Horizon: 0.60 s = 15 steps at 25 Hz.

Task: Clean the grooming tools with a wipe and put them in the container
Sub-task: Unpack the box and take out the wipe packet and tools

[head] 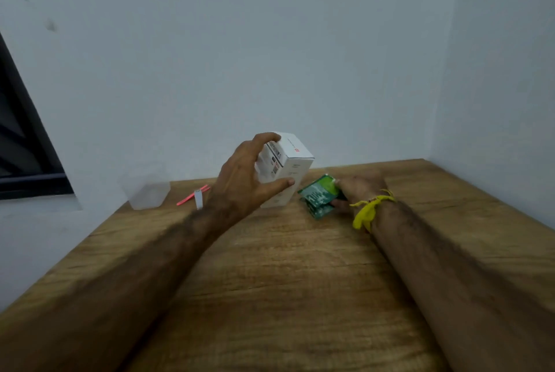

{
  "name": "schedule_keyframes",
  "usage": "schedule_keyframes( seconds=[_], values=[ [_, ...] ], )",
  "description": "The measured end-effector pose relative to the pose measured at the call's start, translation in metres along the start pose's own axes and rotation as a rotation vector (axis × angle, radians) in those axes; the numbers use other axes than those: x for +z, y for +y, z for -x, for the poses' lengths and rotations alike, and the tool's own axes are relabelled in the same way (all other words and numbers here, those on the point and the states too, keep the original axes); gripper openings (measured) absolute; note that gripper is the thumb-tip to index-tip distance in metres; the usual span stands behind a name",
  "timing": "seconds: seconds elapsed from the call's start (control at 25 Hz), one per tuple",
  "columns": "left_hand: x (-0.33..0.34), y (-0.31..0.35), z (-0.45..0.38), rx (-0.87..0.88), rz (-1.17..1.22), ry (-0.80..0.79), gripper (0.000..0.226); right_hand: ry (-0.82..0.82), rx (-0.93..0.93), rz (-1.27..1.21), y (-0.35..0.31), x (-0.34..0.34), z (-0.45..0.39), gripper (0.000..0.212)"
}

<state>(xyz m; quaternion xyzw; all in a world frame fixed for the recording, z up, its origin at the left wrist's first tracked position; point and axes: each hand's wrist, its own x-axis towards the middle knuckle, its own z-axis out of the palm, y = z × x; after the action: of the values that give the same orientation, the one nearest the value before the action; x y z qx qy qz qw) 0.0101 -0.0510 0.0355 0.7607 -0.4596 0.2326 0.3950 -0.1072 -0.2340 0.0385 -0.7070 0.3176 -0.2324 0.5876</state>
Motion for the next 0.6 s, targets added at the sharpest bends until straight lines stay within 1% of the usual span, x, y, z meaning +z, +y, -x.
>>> schedule_keyframes(
  seconds=[0.04, 0.08, 0.12, 0.16, 0.2, 0.32, 0.4, 0.44, 0.48, 0.52, 0.56, 0.6],
  values=[
    [-0.005, 0.001, 0.008, 0.003, -0.016, 0.014, 0.075, -0.037, 0.024, 0.041, 0.000, -0.001, 0.001, 0.034],
    [-0.007, 0.002, 0.017, 0.001, -0.026, 0.031, 0.077, -0.086, 0.069, -0.018, -0.002, -0.001, -0.003, 0.030],
    [-0.008, 0.004, 0.024, 0.002, -0.040, 0.045, 0.080, -0.154, 0.048, -0.037, 0.001, -0.002, -0.010, 0.022],
    [-0.008, 0.005, 0.030, 0.004, -0.056, 0.051, 0.084, -0.112, -0.008, 0.012, 0.008, -0.001, -0.014, 0.014],
    [-0.006, 0.007, 0.033, -0.004, -0.062, 0.053, 0.088, -0.049, -0.047, 0.101, 0.013, 0.001, -0.022, 0.010],
    [0.000, 0.012, 0.031, -0.073, 0.004, 0.090, 0.102, 0.213, -0.092, 0.397, 0.018, 0.000, -0.031, 0.016],
    [0.002, 0.011, 0.027, -0.109, 0.062, 0.108, 0.106, 0.299, -0.116, 0.591, 0.017, -0.001, -0.028, 0.025],
    [0.002, 0.009, 0.027, -0.116, 0.080, 0.109, 0.104, 0.333, -0.149, 0.647, 0.016, -0.001, -0.025, 0.026],
    [0.002, 0.008, 0.028, -0.115, 0.082, 0.110, 0.101, 0.369, -0.216, 0.629, 0.013, 0.000, -0.022, 0.024],
    [0.001, 0.007, 0.029, -0.105, 0.064, 0.113, 0.096, 0.384, -0.319, 0.544, 0.007, 0.001, -0.016, 0.023],
    [-0.001, 0.006, 0.029, -0.089, 0.027, 0.114, 0.092, 0.351, -0.436, 0.387, 0.001, 0.004, -0.011, 0.023],
    [-0.002, 0.005, 0.029, -0.071, -0.018, 0.112, 0.090, 0.266, -0.528, 0.199, -0.007, 0.009, -0.004, 0.024]
  ],
)
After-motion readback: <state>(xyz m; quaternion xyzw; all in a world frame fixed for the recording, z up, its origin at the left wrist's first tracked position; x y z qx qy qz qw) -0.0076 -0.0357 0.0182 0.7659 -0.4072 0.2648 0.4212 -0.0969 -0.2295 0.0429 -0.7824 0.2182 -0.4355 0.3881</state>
